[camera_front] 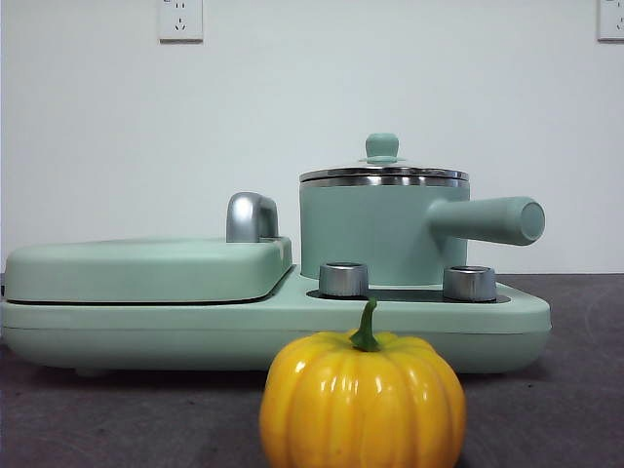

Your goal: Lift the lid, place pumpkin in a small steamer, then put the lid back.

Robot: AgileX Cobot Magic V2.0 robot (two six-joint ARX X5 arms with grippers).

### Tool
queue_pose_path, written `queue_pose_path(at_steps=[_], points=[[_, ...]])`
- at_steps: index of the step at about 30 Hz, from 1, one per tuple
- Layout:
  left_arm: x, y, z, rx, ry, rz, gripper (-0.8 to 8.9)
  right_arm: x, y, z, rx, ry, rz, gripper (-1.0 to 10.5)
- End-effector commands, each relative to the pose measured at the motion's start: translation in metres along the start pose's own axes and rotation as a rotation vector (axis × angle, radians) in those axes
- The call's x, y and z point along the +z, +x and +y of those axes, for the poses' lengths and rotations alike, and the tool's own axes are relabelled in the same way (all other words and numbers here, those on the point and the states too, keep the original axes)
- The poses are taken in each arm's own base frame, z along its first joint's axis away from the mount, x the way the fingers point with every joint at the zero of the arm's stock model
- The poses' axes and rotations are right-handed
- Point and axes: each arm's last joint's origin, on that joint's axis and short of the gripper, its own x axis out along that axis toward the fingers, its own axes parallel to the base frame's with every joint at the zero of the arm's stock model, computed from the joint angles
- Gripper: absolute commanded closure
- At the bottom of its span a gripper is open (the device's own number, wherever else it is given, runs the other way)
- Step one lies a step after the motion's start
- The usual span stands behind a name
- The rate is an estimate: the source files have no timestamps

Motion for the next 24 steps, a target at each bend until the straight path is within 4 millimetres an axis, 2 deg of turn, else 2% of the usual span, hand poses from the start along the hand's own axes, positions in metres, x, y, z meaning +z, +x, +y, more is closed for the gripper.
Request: queue_pose_path(at_steps=[1, 5, 7, 15, 20, 24], points=[[0.006, 0.002, -0.003, -0.022, 0.044, 0.0, 6.06, 0.005, -0.002, 0.003, 0.004, -0.034, -0.015, 8.4], [0.006, 0.008, -0.003, -0.036, 0.05, 0.019, 3.66, 0.005, -0.002, 0.003, 0.002, -0.032, -0.016, 5.5], [0.007, 0.011, -0.003, -0.045, 0.065, 0.026, 2.89, 0.005, -0.002, 0.003, 0.002, -0.032, -0.016, 4.5], [0.024, 0.031, -0.005, -0.079, 0.091, 0.048, 2.77, 0.005, -0.002, 0.003, 0.002, -0.028, -0.016, 4.5], [0.044, 0.056, -0.006, -0.11, 0.108, 0.091, 2.77, 0.005, -0.002, 0.003, 0.002, -0.027, -0.016, 4.5], [0.063, 0.085, -0.008, -0.106, 0.141, 0.116, 2.78, 0.005, -0.002, 0.003, 0.002, -0.028, -0.016, 4.5]])
